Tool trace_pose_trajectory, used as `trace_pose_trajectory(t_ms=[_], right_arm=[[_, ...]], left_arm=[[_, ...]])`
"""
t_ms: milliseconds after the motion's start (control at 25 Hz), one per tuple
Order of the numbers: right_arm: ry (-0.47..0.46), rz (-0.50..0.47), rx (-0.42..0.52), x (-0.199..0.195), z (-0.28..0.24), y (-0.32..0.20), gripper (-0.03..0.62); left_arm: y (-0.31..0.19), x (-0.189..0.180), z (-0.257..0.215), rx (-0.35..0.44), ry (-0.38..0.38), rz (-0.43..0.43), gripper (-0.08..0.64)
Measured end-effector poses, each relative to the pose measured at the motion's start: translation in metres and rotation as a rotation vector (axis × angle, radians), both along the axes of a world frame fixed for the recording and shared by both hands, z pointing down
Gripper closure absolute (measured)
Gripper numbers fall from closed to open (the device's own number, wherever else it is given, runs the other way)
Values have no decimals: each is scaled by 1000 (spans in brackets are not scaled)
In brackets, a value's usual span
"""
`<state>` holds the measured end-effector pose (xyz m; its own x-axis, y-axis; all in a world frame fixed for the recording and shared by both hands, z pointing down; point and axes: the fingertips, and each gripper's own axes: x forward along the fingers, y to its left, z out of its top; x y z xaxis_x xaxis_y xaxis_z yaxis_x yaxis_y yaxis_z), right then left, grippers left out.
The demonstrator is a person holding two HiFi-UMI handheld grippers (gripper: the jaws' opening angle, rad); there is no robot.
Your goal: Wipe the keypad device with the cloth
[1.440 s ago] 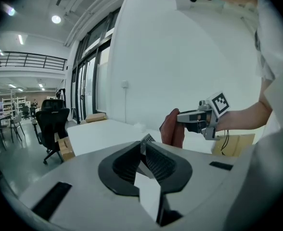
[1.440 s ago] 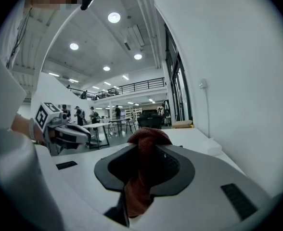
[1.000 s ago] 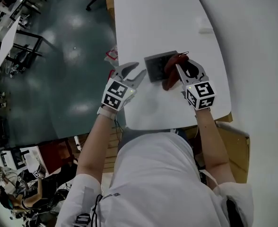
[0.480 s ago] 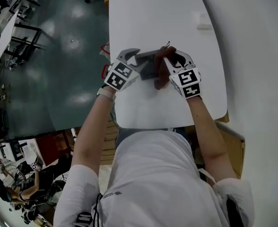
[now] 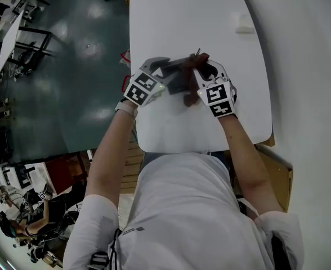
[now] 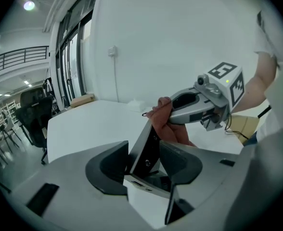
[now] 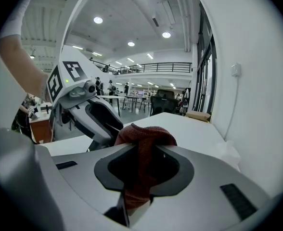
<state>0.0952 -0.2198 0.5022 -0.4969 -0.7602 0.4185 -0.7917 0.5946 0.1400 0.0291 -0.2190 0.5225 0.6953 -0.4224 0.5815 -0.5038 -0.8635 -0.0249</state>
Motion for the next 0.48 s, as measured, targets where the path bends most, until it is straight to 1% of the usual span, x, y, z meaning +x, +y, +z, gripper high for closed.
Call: trace_pose_trajectory(t_ms=[160, 280, 480], right_arm=[[4, 14, 10, 0, 1, 2, 514], [9, 25, 4, 1, 6, 7, 514], [21, 40, 7, 8, 13, 14, 514]], left_arm=[[-1, -2, -2, 1, 15, 3, 359], [0, -5, 2, -8, 6, -3, 359], [-3, -1, 0, -18, 17, -8, 359]])
